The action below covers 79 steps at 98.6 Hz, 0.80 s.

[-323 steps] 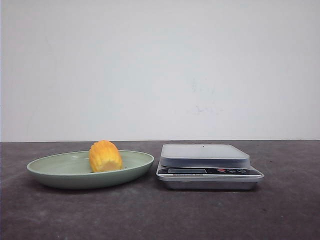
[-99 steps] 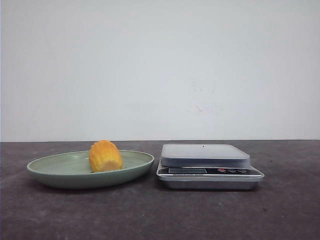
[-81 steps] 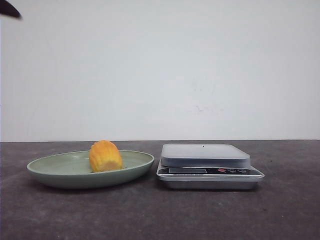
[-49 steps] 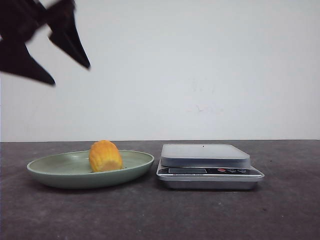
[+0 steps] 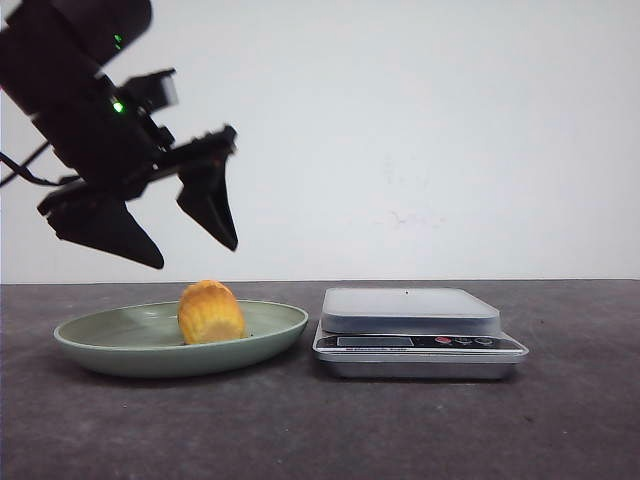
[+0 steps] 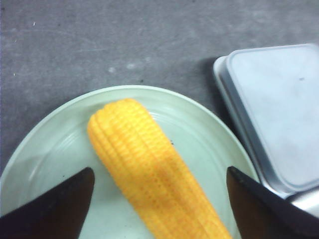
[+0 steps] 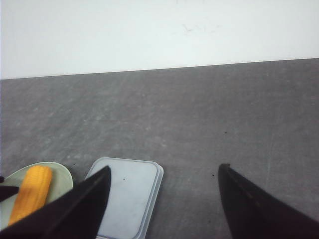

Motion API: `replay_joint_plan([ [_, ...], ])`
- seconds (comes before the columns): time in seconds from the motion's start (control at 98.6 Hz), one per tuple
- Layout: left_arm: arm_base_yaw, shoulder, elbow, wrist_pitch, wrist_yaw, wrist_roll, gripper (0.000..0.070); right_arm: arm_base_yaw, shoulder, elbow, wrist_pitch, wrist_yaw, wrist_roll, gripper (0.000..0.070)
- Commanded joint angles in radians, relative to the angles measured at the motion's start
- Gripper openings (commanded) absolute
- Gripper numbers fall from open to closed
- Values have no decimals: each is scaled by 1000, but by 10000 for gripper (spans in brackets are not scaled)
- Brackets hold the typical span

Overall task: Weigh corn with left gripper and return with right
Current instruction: 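Lower the left gripper over the corn cob on the green plate, then close the left gripper on the corn cob and lift it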

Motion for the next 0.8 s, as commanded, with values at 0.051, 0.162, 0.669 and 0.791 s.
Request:
replay_joint_plan([
  [0.051, -32, 45, 12, 16, -43, -12, 516, 3, 3, 17, 9, -4, -8, 426],
  [0.162, -45, 77, 12, 22, -49, -13, 516, 3, 3, 17, 9, -4, -8, 426],
  [0.669, -64, 129, 12, -14, -68, -41, 144, 3, 3, 17, 2, -3, -8, 425],
  [0.791, -64, 133, 12, -29, -68, -41, 0, 3, 3, 17, 2, -3, -8, 425],
])
